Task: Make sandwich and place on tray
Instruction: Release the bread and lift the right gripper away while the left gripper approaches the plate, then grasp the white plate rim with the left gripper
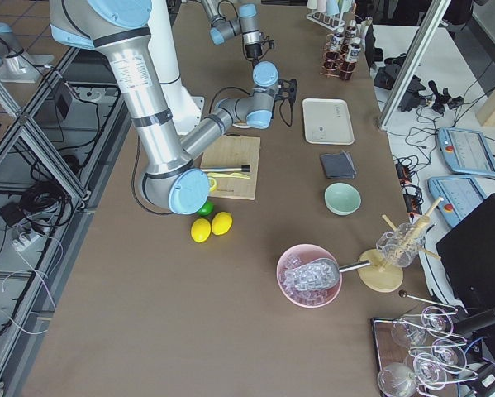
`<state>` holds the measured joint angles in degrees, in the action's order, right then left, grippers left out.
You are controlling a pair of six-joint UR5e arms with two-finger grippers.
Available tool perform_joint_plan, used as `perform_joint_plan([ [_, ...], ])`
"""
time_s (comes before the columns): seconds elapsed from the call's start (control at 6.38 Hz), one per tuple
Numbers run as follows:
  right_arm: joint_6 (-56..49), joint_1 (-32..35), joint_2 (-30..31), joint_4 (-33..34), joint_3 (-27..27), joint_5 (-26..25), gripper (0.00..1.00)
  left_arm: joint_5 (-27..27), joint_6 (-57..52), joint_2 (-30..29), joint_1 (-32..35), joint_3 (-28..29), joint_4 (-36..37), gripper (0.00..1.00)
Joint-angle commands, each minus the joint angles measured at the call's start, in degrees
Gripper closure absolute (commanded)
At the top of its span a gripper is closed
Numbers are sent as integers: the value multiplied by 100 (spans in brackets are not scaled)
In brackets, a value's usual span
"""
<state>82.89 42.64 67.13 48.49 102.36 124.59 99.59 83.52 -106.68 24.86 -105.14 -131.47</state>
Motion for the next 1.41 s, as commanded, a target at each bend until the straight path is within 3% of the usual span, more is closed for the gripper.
perform_joint_plan([
  [0.0, -9, 411, 64, 3, 12, 512, 0, -607, 76, 33, -569, 46, -10, 36],
  [0.47, -9, 394, 108, 3, 21, 452, 0, -863, 130, 34, -772, 353, -220, 48],
  [0.94, -9, 394, 108, 3, -14, 425, 0, -863, 139, -37, -825, 494, -221, 51],
  [1.1, -9, 394, 99, 3, -23, 425, 0, -863, 147, -54, -825, 503, -230, 59],
  [1.25, -9, 394, 99, 3, -32, 425, 0, -863, 208, -63, -825, 495, -230, 83],
])
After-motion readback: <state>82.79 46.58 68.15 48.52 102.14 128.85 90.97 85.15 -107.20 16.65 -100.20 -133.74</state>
